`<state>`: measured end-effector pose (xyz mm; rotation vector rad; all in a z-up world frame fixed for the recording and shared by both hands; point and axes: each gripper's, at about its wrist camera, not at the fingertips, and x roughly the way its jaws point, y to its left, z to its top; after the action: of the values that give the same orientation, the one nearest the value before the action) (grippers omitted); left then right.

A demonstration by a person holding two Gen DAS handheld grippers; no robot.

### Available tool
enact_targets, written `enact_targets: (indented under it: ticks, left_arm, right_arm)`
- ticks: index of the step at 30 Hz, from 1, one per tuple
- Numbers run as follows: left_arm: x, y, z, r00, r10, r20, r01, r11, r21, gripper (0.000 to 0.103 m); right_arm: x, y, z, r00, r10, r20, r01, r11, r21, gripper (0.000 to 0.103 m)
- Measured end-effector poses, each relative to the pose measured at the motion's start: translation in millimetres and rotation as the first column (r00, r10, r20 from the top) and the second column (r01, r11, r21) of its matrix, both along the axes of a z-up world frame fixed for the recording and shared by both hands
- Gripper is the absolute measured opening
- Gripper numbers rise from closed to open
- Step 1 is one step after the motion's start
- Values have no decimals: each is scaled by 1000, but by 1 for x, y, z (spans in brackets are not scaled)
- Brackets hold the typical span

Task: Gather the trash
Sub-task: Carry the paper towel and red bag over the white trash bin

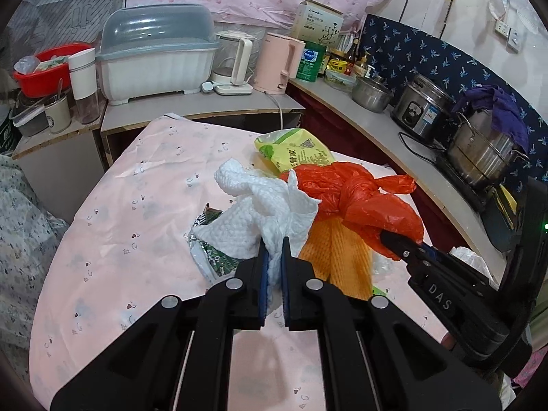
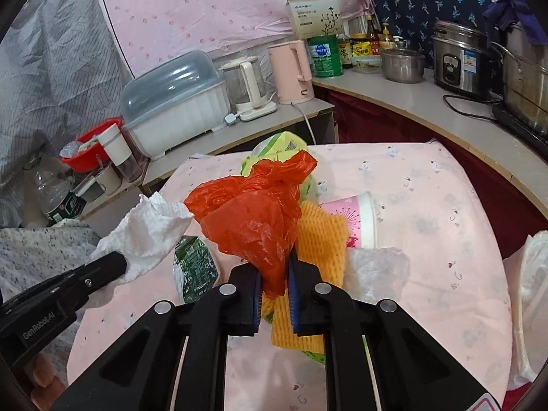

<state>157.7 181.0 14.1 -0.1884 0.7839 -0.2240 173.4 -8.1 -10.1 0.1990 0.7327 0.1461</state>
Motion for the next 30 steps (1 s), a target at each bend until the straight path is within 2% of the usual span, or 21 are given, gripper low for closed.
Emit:
enact_targets:
  ticks: [6, 15, 23, 30]
  left_arm:
    - [-14, -34, 20, 997, -58, 44, 57, 998, 13, 6]
    - [-35, -108, 43, 979, -184, 89, 181, 983, 38, 6]
    - [-58, -190, 51, 940, -325, 104, 320, 946, 58, 6]
    - [-76, -260, 44, 892, -444, 83, 438, 895, 80, 6]
  right_arm:
    - [-27, -37, 27, 996, -69, 64, 68, 997, 23, 12]
    - [-73, -111, 46, 973, -200, 114, 195, 979, 55, 12]
    - [-116, -188, 49, 931, -340, 130, 333, 940, 76, 12]
    - [-161, -260, 36, 869, -481, 115, 471, 876, 108, 12]
